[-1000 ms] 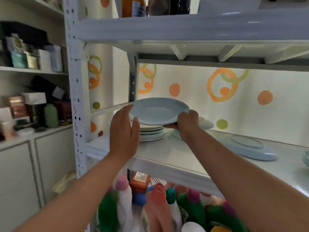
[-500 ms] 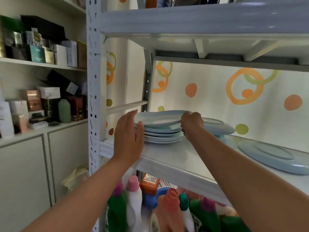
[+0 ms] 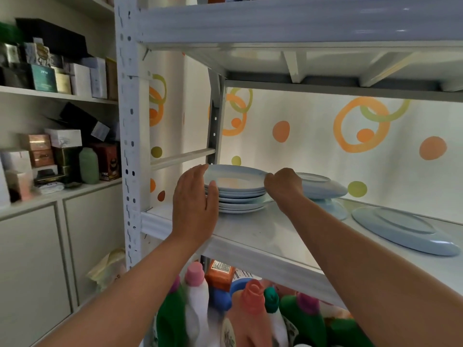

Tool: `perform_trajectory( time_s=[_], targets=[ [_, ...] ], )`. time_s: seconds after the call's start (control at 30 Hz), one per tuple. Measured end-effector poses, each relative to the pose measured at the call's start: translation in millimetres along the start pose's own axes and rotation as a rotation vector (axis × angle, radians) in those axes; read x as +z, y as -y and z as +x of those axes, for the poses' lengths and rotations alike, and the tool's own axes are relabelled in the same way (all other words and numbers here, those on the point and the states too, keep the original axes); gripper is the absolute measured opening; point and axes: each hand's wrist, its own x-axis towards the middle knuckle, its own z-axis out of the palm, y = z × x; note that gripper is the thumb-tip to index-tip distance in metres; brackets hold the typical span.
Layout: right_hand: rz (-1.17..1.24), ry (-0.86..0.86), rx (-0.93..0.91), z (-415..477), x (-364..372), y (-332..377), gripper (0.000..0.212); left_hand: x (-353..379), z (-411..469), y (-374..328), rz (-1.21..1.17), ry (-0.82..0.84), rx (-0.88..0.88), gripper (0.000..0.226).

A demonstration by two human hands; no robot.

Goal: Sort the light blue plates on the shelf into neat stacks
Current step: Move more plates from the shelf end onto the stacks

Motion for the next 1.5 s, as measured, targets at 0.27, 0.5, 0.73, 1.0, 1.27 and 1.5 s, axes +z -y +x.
perform_trajectory(
  time_s=[0.27,0.5,0.73,1.0,1.27,1.5],
  targets=[
    [0.000,-0.155,-0.093,-5.0,-40.4,-33.1,0.024,30.5,-12.4,-41.5,-0.048,0.054,0.134,0.047],
    [-0.049,-0.311,-0.240,1.6,-102.6,-115.7,0.026,84.1,-29.1,-95.5,-0.130,0.162,0.150,0.044],
    [-0.540,-0.097,-0.162,12.9,-160.2,-198.9,0.061,135.4,-42.4,-156.6,-0.209,0.219,0.217,0.053],
    [-0.889,0.107,-0.253,9.7,-177.9,-219.7,0.052,158.4,-47.5,-155.8,-0.136,0.342,0.142,0.052],
    [-1.244,-0.003,-0.413,-1.4,-175.9,-208.4,0.055,152.9,-53.4,-162.2,-0.129,0.360,0.212,0.048],
    [-1.266,-0.435,-0.469,-14.2,-189.0,-217.2,0.025,151.7,-52.0,-160.4,-0.164,0.348,0.204,0.044]
  ],
)
